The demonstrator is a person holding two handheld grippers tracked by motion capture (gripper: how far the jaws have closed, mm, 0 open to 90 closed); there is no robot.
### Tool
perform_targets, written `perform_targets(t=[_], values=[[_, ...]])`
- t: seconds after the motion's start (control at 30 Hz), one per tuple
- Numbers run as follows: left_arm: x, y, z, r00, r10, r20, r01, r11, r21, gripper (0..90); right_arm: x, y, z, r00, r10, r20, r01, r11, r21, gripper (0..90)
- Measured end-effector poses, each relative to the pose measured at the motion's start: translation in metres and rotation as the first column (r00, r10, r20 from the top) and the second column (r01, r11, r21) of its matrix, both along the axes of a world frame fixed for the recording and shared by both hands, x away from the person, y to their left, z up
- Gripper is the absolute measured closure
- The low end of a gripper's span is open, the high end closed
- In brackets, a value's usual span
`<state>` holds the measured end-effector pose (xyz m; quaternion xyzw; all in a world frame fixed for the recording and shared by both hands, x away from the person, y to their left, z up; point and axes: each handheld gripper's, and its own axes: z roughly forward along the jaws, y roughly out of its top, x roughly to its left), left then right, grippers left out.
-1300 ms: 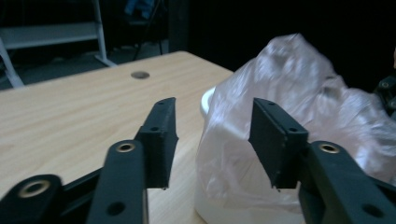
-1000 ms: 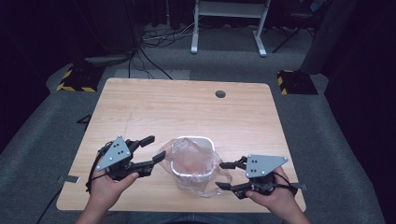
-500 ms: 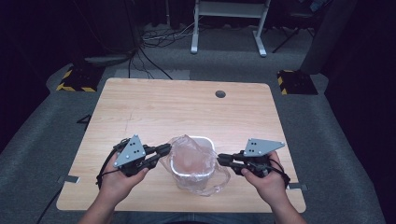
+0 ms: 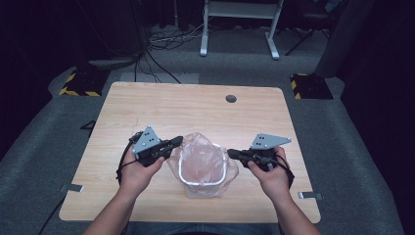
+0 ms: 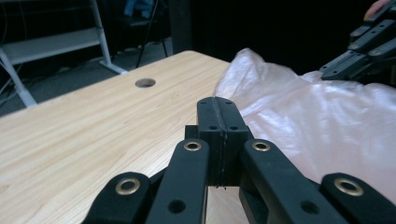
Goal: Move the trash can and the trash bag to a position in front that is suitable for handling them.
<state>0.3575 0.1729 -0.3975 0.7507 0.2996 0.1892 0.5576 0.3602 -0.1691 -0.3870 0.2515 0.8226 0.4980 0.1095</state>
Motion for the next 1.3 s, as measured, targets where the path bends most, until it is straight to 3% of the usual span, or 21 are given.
perform_targets(t=[0.23,0.33,0.5,0.77,0.83,0.9,0.97,1.03,1.13,1.3], values=[[0.014,-0.006,-0.022,0.9965,-0.007,-0.083,0.009,0.9997,0.021,89.9,0.01,0.005,-0.013,0.9994,-0.005,-0.034,0.004,1.0,-0.006,90.0],[0.018,-0.007,-0.031,0.995,0.004,-0.1,0.002,0.9981,0.062,90.0,0.014,0.007,-0.019,0.9983,-0.009,-0.057,0.008,1.0,-0.018,90.0],[0.016,-0.004,-0.049,0.9861,0.009,-0.166,0.005,0.9964,0.085,90.0,0.012,0.007,-0.03,0.9958,0.007,-0.091,-0.009,1.0,-0.023,90.0],[0.01,0.0,-0.07,0.9758,0.0,-0.219,0.026,0.9926,0.119,90.0,0.008,0.008,-0.047,0.9891,0.029,-0.145,-0.036,0.998,-0.042,89.1],[0.008,0.005,-0.072,0.9748,0.004,-0.223,0.022,0.9935,0.112,89.9,0.007,0.007,-0.049,0.9886,0.027,-0.148,-0.034,0.998,-0.05,85.0],[0.005,0.01,-0.071,0.974,0.008,-0.227,0.015,0.9951,0.097,89.4,0.006,0.002,-0.048,0.9918,-0.001,-0.128,-0.006,0.999,-0.054,73.7],[0.001,0.016,-0.069,0.9763,0.015,-0.216,0.005,0.9957,0.092,81.9,0.005,-0.004,-0.045,0.9936,-0.019,-0.112,0.014,0.999,-0.048,60.4],[-0.004,0.023,-0.066,0.9796,0.024,-0.199,-0.007,0.9961,0.088,73.9,0.0,-0.012,-0.04,0.9968,-0.043,-0.068,0.04,0.998,-0.04,49.6],[-0.012,0.03,-0.061,0.9856,0.029,-0.167,-0.015,0.996,0.088,59.9,-0.011,-0.024,-0.032,0.9971,-0.07,-0.029,0.069,0.997,-0.025,41.0],[-0.02,0.038,-0.051,0.9927,0.04,-0.113,-0.031,0.9964,0.079,43.2,-0.036,-0.029,-0.022,0.9999,-0.014,0.0,0.014,0.999,-0.036,31.3]])
